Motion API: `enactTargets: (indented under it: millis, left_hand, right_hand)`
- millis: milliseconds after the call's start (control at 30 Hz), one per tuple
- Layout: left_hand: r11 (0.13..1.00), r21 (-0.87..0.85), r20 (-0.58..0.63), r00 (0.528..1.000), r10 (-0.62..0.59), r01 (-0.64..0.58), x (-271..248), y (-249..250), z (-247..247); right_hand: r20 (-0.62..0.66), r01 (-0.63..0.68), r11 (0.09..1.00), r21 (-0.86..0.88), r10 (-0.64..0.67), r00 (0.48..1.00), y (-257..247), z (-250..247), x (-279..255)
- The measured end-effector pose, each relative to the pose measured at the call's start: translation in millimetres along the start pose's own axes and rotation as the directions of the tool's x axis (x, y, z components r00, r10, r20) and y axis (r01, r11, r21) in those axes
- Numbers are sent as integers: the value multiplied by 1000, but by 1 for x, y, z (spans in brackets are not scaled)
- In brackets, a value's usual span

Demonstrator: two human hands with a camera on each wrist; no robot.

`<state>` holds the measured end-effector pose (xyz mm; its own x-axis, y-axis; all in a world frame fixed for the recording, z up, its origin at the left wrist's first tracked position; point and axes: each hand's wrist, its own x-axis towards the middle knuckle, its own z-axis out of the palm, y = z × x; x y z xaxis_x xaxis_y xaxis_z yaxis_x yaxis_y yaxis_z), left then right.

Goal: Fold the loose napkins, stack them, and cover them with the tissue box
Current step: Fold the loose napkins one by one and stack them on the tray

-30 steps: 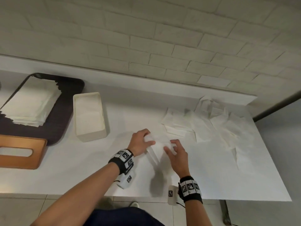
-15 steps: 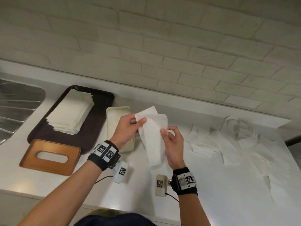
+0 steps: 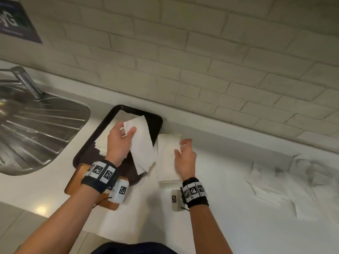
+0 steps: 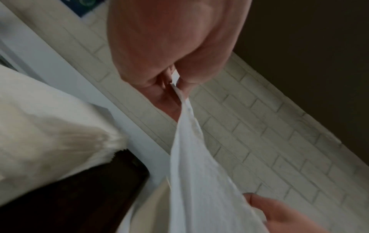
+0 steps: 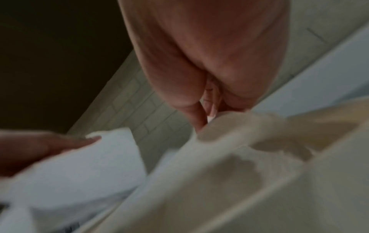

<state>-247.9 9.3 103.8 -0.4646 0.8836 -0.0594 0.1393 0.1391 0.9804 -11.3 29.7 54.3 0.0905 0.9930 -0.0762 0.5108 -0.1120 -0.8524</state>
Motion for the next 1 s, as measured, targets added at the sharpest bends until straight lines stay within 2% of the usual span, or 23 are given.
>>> enactTargets:
  millis: [100,167,267,333,367,433,500,533,600,667,733,800,900,1000]
  left_hand:
    - [999,32,53,998,-27,25,12,-2,-19]
    - [999,38,98,995,-11,7,16,0,-24]
    - [997,41,179,983,53,-61,14,11,-20]
    - [995,48,240,968,77,-92,14,21,-13]
    - [993,44,275,957,90,-106,11,27,-9]
    - [992,10,344,932,115,-126,8,40,3]
    - [988,-42,369,917,153,-148,5,48,19]
    - [984,-62,362,915,178,-167,5,51,28]
    - [976,-94,322,922,217,-197,10,50,46]
    - [972,-57,292,927,234,-227,21,40,59]
    - [962,51,297,924,240,-267,33,25,71]
    - [941,158,342,910,234,-301,41,7,83]
    - [901,259,407,885,225,-348,39,-9,93]
    - [840,338,456,854,249,-425,31,-17,98]
  right_hand:
    - [49,53,975,-218,-43,998,-3,7,4]
    - [19,79,955,-287,-76,997,-4,8,8]
    - [90,114,909,-401,-84,992,-4,8,10]
    - [66,120,896,-428,-101,993,-8,4,10]
    - [9,148,916,-372,-156,988,-13,1,6]
    - [-85,223,973,-54,-227,970,-32,-7,-4]
    - [-3,171,926,338,-181,984,-47,-10,-16]
    - [41,124,891,437,-158,987,-48,-10,-21]
    - [20,103,874,476,-128,992,-42,-10,-28]
    - [-49,101,897,430,-89,995,-27,-13,-35]
    - [-95,85,937,338,-56,994,-8,-19,-42]
    - [-121,70,989,131,-54,991,10,-23,-46]
    - [-39,21,982,-190,-28,999,36,-16,-44]
    - [44,-30,962,-270,44,998,45,-7,-36]
